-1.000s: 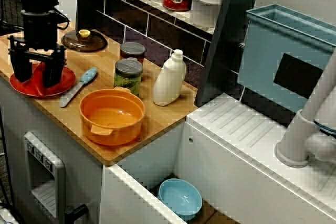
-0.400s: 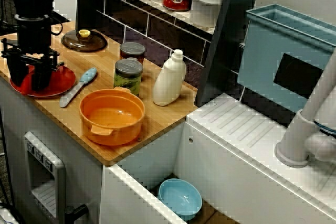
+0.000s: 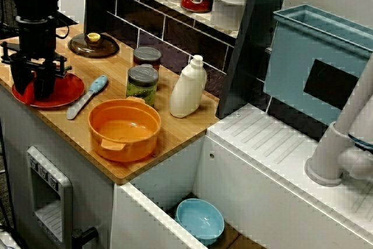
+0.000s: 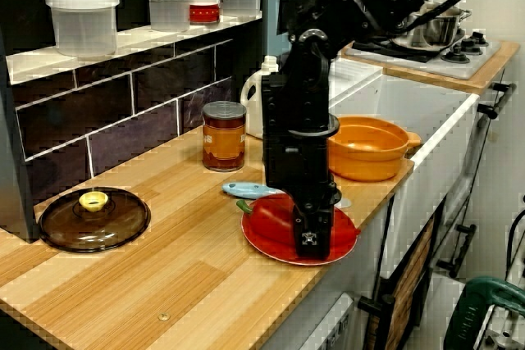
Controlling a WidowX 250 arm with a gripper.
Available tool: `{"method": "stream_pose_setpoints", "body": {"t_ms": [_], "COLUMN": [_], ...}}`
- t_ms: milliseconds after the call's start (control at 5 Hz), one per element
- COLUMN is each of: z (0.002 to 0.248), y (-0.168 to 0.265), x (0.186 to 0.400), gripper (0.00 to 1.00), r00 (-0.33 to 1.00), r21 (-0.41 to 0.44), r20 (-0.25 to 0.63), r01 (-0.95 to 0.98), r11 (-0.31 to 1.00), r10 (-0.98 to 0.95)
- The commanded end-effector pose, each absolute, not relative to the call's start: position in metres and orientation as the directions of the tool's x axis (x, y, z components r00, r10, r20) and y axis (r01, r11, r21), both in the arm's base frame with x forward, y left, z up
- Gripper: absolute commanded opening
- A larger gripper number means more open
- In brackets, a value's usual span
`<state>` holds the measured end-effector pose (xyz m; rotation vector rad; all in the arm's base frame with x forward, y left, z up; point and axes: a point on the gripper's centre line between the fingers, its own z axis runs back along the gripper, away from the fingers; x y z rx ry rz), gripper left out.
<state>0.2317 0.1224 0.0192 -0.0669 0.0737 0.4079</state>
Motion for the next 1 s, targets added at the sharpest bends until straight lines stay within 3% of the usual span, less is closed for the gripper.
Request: {"method": "stream_pose_setpoints", "body": {"t_ms": [0, 200, 600, 800], "z": [0.023, 0.04, 0.098, 0.117], "y": [0.143, 0.146, 0.146, 0.143], "x": [0.247, 0.256, 0.267, 0.268], "gripper": [0.0, 0.0, 0.0, 0.0], "r00": [0.885, 0.887, 0.901, 0.918], "r21": [-0.097, -0.127, -0.181, -0.202], "r20": [-0.186, -0.207, -0.242, -0.221], "r01": [-0.45, -0.443, -0.405, -0.375], "r11": [0.888, 0.888, 0.896, 0.905], "r10": [0.428, 0.413, 0.359, 0.331]}}
